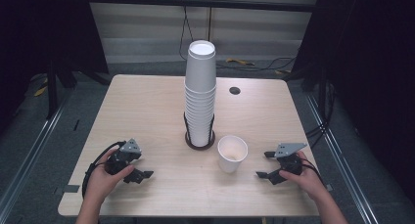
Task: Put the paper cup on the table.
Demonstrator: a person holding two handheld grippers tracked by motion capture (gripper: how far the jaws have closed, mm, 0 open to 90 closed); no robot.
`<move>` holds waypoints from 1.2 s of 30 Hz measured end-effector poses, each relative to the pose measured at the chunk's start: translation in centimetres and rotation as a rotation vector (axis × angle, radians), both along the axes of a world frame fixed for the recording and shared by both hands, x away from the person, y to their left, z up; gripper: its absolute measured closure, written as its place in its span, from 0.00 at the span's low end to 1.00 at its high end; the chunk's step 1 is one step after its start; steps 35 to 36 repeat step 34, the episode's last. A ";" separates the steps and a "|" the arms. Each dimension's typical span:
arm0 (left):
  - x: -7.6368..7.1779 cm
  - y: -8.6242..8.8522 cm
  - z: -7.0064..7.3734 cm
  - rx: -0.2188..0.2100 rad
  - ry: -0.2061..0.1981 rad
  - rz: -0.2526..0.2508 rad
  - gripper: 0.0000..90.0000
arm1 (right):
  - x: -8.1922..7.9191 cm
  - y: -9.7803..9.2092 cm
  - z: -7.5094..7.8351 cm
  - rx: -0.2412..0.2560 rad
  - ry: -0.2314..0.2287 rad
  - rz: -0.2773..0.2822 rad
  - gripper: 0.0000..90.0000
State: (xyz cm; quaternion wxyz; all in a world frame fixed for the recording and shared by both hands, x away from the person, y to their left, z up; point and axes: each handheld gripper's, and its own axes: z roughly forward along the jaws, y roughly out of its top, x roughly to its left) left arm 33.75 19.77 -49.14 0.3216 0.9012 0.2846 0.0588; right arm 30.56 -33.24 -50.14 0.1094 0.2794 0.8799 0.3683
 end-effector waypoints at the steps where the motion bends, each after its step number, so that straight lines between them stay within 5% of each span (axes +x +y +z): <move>1: 0.0 0.1 -0.1 -0.003 0.000 0.015 0.17 | 0.0 0.0 0.0 0.000 0.000 0.000 0.15; 12: -0.3 1.9 -1.0 -0.006 -0.008 0.068 0.17 | 0.0 -0.1 0.0 0.002 0.002 0.009 0.15; 24: -0.3 2.7 -2.4 -0.085 -0.116 0.076 0.05 | 0.0 -0.1 0.0 0.000 0.000 0.008 0.15; 36: -0.2 2.7 -2.6 -0.095 -0.113 0.080 0.02 | -0.1 -0.1 0.0 -0.003 -0.004 0.005 0.15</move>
